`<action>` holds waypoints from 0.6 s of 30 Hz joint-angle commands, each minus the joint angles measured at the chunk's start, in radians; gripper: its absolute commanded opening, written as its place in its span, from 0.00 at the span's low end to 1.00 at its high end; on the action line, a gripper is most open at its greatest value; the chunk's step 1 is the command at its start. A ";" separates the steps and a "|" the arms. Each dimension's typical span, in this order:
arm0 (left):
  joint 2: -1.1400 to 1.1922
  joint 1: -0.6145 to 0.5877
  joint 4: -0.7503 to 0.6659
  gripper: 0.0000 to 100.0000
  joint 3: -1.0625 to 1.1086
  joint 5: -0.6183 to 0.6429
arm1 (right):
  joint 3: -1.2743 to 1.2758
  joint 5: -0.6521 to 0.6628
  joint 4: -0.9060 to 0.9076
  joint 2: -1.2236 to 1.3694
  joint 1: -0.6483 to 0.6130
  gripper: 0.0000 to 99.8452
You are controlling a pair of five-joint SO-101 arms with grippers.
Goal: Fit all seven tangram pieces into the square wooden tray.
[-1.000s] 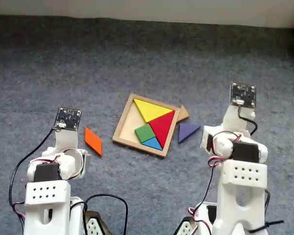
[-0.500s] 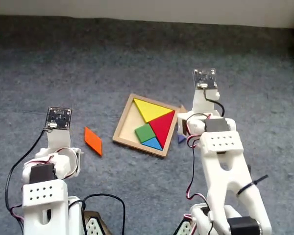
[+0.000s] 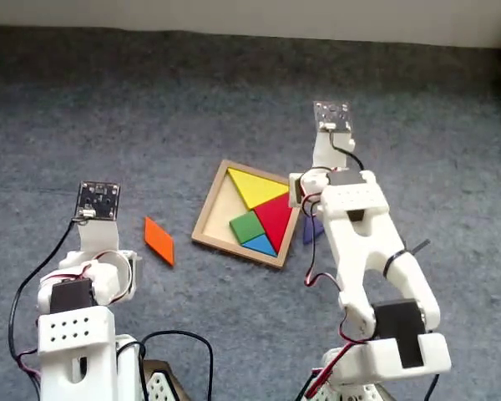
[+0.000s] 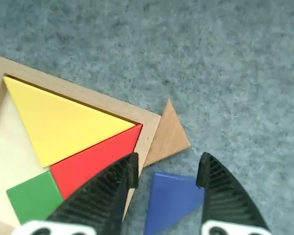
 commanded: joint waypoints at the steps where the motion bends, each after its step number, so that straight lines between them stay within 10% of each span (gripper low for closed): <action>1: -0.013 -0.010 -0.018 0.18 -0.002 0.008 | -0.077 -0.012 -0.016 0.045 0.001 0.20; 18: -0.013 -0.010 -0.018 0.18 -0.002 0.008 | -0.174 -0.006 -0.016 0.229 0.150 0.20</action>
